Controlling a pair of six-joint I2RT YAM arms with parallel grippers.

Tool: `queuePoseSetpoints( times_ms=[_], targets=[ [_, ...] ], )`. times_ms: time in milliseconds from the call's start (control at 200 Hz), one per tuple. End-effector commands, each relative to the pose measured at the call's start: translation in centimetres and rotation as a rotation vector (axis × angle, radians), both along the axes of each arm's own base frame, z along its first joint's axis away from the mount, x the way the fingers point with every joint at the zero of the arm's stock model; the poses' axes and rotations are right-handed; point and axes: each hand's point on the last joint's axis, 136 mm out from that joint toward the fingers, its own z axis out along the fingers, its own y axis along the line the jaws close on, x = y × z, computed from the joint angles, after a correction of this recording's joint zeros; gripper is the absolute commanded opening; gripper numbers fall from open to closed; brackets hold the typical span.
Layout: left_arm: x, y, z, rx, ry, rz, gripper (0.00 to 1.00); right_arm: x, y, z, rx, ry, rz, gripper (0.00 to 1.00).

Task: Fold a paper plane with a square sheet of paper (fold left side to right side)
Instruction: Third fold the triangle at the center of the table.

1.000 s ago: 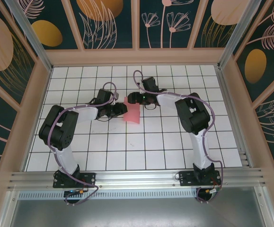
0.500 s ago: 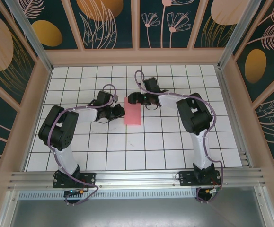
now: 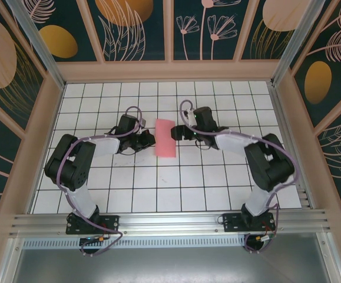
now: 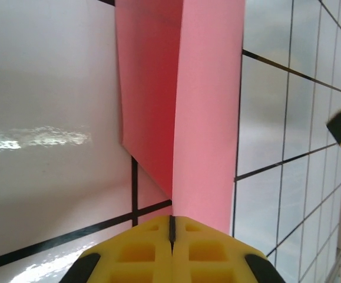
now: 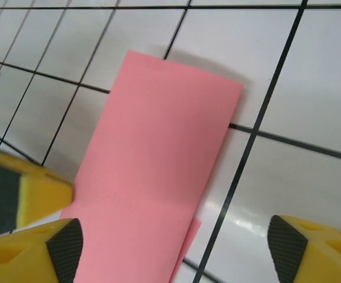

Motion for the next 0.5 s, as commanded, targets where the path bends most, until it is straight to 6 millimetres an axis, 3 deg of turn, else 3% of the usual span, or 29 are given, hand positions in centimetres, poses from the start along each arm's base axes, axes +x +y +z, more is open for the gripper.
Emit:
queuePoseSetpoints(
  times_ms=[0, 105, 190, 495],
  targets=[
    [-0.1, -0.8, 2.0, -0.073, -0.023, -0.008, 0.05, -3.3, 1.9, 2.0, -0.018, -0.214, 0.101, 0.89],
    [-0.2, -0.8, 2.1, -0.074, -0.020, -0.011, 0.05, -6.9, 3.2, 1.7, -0.071, -0.315, 0.173, 0.91],
    [-0.3, -0.8, 2.0, -0.074, -0.017, -0.013, 0.05, -8.7, 4.1, 1.0, -0.142, -0.384, 0.211, 0.93],
    [-0.4, -0.7, 2.0, -0.071, -0.015, -0.012, 0.05, -8.9, 7.4, -2.2, -0.427, -0.538, 0.287, 0.95]
  ],
)
